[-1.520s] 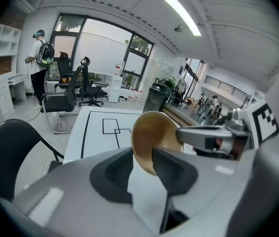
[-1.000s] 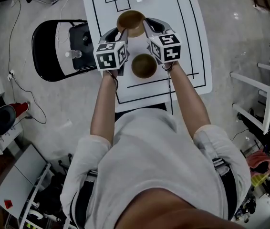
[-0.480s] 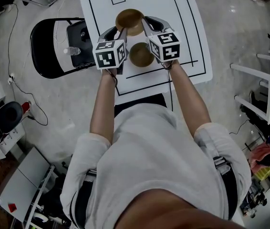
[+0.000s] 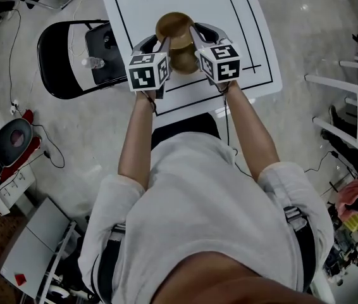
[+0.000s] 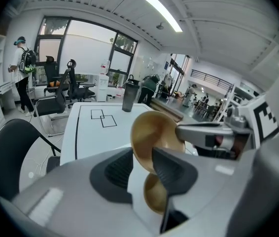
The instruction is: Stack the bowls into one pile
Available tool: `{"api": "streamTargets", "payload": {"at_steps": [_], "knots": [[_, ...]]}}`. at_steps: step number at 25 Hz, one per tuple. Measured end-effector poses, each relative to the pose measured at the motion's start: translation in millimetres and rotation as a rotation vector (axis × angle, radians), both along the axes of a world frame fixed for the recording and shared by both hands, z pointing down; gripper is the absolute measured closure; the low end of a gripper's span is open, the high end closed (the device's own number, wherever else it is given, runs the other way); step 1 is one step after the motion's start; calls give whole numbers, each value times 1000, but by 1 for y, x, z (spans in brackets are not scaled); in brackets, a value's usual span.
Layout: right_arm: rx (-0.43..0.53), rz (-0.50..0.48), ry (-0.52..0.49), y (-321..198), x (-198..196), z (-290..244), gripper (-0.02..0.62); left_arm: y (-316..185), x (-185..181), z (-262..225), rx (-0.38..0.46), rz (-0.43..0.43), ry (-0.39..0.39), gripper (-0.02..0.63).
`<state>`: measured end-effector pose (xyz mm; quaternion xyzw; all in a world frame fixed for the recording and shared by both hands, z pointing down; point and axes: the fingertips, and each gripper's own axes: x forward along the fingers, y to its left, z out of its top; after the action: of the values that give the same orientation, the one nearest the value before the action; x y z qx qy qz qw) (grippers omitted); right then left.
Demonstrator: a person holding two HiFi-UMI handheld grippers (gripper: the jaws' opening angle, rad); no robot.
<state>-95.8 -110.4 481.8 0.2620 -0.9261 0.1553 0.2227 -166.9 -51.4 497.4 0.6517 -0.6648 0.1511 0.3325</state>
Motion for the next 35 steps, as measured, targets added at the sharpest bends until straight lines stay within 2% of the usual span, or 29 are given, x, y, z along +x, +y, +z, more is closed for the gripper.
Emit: {"api": "streamTargets", "payload": {"at_steps": [22,29,35], "knots": [[-34,33,69,88,57,24,561,78,53,28,-55,75,17,486],[-64,31,88,95,68,40,551,78,60,43,-87,93,7,486],[-74,8,119,88,71,55,540,68,60,53,-114,119,-34,485]]}}
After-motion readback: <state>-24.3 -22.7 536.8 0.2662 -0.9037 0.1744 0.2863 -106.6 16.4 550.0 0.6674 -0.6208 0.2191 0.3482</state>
